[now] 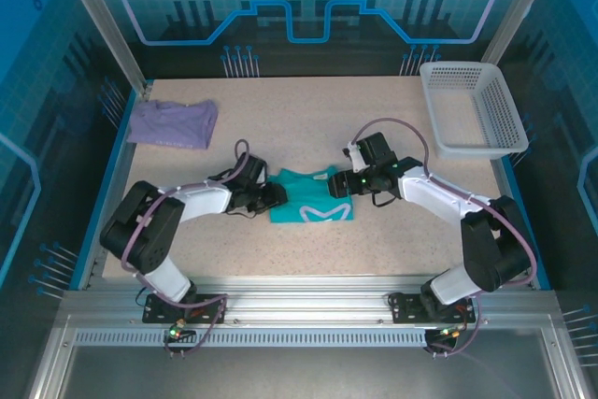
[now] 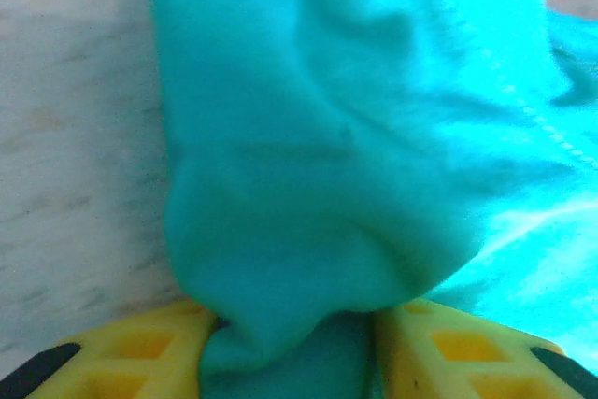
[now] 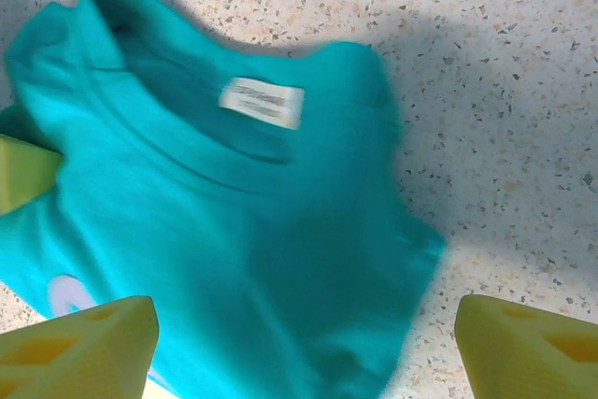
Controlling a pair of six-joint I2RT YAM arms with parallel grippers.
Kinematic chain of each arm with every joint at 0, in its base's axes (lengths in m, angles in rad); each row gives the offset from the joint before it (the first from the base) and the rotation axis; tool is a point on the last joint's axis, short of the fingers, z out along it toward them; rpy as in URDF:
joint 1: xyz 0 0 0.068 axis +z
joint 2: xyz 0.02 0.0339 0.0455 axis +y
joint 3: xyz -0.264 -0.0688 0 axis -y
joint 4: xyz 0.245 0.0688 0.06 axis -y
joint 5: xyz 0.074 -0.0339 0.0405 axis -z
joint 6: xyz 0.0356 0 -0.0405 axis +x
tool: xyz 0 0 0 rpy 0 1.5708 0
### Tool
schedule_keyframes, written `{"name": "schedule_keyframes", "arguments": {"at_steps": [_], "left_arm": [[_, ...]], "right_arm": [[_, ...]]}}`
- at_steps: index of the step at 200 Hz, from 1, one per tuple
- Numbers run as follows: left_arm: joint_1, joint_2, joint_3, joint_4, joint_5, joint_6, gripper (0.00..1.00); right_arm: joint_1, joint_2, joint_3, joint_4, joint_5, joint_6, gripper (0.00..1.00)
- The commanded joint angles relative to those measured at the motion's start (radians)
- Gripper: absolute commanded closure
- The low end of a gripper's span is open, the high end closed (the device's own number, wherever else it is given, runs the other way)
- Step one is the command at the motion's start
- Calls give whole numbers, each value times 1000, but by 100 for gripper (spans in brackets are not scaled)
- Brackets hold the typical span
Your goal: Fold the inside-out t-shirt
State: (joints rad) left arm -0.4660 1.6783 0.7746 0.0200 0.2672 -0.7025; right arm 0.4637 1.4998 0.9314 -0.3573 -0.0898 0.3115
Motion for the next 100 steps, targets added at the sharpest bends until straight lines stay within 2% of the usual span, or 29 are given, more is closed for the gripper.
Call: {"name": "schedule_keyframes", "arguments": {"at_steps": [1,38,53,76,100], "left_arm": [[-29,45,45,144,114,13,68],[-30,80,76,150,119,29,85],[-29,86,88,147,127,52,100],[-24,66,97,132,147,106,100],[0,-20,93,48,131,182,100]], "right_arm": [[-5,-3,-11,13,-12,10,16],[-15,0,-23,19,-8,8,17],[-22,-8,-26,16,-8,6,17],[-39,-42,-32,-3,0,-1,17],[-73,-126,-41,-39,20,-15,17]]}}
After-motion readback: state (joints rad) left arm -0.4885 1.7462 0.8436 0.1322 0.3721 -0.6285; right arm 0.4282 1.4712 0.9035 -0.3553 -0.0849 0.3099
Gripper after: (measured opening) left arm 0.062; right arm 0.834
